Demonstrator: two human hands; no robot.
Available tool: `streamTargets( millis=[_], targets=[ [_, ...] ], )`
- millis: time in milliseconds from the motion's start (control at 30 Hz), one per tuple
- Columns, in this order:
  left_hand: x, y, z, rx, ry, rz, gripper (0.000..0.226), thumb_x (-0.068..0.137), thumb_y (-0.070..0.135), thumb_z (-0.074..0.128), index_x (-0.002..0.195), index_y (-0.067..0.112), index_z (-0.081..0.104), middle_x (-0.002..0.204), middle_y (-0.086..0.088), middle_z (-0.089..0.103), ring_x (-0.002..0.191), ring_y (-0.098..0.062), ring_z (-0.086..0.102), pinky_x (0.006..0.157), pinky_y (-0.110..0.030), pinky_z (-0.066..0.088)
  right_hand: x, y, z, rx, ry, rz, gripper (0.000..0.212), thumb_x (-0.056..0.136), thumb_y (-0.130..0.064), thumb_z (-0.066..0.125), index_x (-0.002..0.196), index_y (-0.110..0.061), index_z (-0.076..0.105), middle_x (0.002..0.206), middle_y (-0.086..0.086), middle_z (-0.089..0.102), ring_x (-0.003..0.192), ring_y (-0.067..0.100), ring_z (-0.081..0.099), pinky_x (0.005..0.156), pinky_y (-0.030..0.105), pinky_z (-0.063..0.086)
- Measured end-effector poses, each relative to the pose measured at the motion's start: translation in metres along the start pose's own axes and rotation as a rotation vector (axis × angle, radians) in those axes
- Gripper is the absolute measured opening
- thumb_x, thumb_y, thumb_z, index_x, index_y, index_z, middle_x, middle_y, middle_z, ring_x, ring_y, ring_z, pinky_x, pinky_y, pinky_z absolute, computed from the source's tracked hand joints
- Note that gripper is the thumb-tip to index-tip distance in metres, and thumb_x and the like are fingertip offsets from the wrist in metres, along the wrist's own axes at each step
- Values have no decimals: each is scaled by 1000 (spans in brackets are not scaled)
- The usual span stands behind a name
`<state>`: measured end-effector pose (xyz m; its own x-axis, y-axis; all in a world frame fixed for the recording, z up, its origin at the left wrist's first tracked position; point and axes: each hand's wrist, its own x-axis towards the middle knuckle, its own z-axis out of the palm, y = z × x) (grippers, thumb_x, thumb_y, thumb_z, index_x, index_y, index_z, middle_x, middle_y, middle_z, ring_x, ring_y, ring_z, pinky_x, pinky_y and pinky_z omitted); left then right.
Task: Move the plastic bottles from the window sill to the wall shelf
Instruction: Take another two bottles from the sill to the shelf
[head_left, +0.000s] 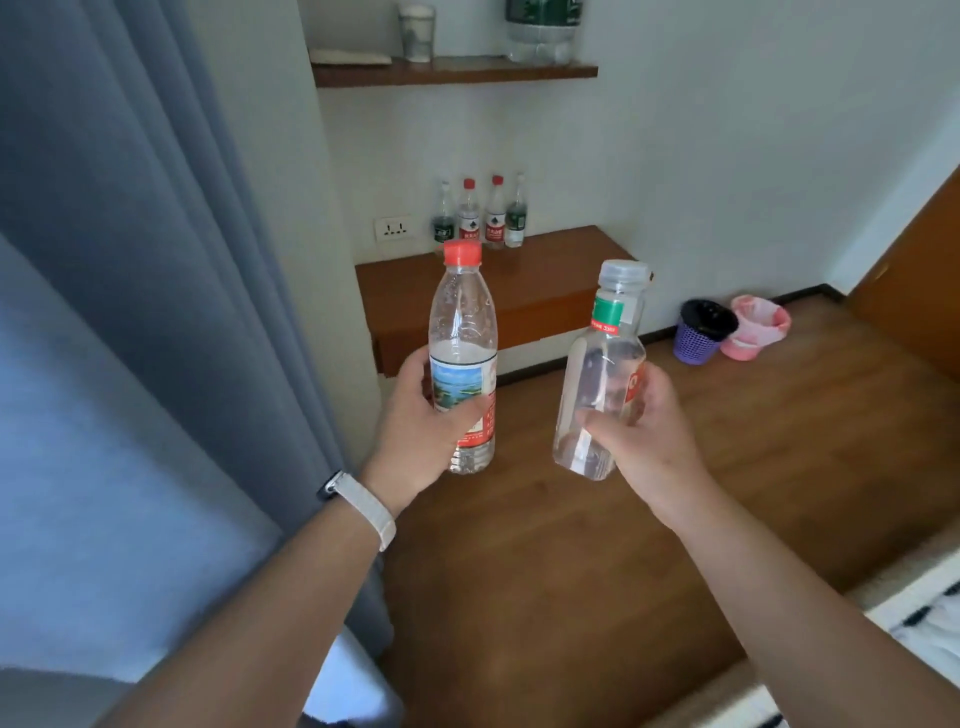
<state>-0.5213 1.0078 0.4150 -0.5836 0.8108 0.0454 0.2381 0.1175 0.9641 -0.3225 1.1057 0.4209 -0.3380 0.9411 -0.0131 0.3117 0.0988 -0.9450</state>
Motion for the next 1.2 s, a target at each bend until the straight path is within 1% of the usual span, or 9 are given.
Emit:
streamTargets(
  millis=[133,200,400,567,733,800,967,1100,1200],
  targets=[
    [30,3,12,10,-51,8,69,84,28,76,141,34,39,127,19,54,110,-6,56,91,-26,49,16,0,0,-33,11,35,66,82,-18,78,135,-32,41,116,-19,57,102,0,57,88,29,52],
    [44,5,17,18,-82,10,69,84,30,76,141,35,38,121,24,52,102,-1,55,85,-19,46,27,-4,-6,-52,28,51,67,82,-18,77,136,-32,40,118,-17,56,105,4,57,93,33,51],
    [85,9,42,16,-151,6,67,83,30,76,139,34,41,127,18,56,112,-8,58,92,-27,51,68,13,-23,-51,103,73,68,81,-24,78,137,-29,39,120,-14,57,111,8,56,95,36,49],
    [122,9,75,39,-179,-14,66,82,30,77,137,37,41,125,19,56,112,-7,58,84,-18,49,116,33,-37,-39,114,122,73,79,-33,79,139,-33,37,125,-12,55,115,14,56,96,45,52],
    [172,20,119,57,-148,-28,67,82,26,77,138,32,42,128,13,57,115,-10,58,95,-32,53,178,46,-62,2,78,135,72,81,-30,78,139,-31,35,129,-8,54,118,19,56,97,48,51],
    [193,30,144,64,-147,-23,65,83,25,77,138,30,43,128,12,58,114,-10,58,95,-32,52,205,48,-79,17,61,143,72,81,-29,78,139,-32,35,128,-9,52,119,19,55,97,49,51],
    [240,56,212,69,-186,6,63,84,26,76,137,30,43,124,16,58,108,-3,58,79,-14,47,261,61,-137,5,85,120,69,82,-28,77,137,-30,36,123,-11,53,115,16,56,97,44,52],
    [268,70,256,71,-198,37,62,84,23,75,137,28,44,123,15,58,108,-7,59,79,-13,48,297,70,-176,3,111,118,66,83,-28,76,136,-28,37,115,-15,52,105,12,57,88,32,53],
    [283,74,276,57,-204,36,62,84,21,76,138,27,45,121,15,59,107,-6,59,78,-14,47,317,74,-193,2,135,123,68,83,-29,76,138,-27,36,123,-10,51,111,14,55,92,36,53]
  ],
)
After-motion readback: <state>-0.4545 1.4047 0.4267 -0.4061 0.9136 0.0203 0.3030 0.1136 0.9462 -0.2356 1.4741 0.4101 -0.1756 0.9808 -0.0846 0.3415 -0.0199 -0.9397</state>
